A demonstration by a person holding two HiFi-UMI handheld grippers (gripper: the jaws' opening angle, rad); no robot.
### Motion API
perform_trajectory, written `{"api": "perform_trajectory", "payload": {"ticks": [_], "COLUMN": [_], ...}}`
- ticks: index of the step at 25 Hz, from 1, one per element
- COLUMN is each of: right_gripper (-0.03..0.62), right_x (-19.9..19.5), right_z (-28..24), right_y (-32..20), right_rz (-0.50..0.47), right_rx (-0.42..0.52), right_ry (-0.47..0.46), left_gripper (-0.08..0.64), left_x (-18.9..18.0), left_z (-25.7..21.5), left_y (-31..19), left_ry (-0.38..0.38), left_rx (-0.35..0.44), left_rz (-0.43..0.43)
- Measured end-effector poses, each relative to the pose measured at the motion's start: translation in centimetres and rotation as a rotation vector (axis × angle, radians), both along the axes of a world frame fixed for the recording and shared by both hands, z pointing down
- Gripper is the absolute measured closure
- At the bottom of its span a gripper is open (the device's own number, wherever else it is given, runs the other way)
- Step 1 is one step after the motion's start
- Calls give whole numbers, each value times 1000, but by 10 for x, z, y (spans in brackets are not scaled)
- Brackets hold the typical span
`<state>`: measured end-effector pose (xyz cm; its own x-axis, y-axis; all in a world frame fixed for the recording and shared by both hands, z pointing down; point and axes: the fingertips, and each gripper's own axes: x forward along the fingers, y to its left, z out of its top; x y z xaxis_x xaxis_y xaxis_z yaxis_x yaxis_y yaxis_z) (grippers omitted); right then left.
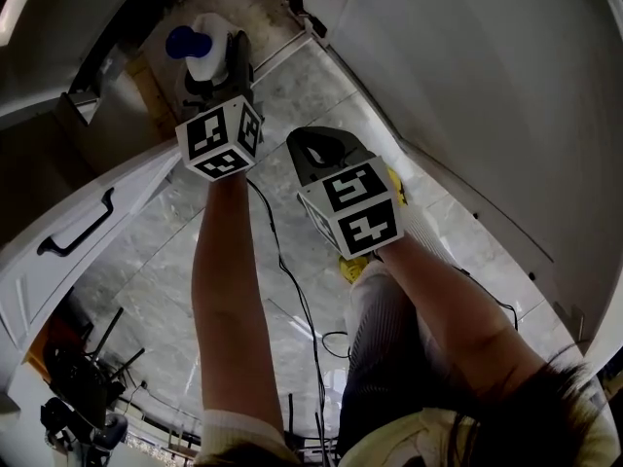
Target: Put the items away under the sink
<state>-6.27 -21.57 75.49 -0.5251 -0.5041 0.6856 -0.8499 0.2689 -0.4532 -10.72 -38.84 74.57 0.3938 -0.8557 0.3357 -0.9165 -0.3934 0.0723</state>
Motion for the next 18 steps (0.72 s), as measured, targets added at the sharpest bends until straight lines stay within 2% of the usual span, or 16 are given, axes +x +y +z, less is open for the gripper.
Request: {"api": "perform_trajectory", "payload": {"ticks": [9,14,18], "right_gripper": [565,565,565], "right_x": [-5,-5,0], "right_z": [-2,-5,-17], "right_y": [8,14,17], "right_rz": [5,19,-2], "right_rx": [40,42,100], "right_ry": [21,19,47], "left_gripper": [261,253,250], "left_x": [-1,-9,-17], "left_z": [1,1,-3], "left_y": [13,24,38], "left_ry": [-8,-20,-60], "left_rx": [-32,-59,-87], "left_rz": [47,26,1]}}
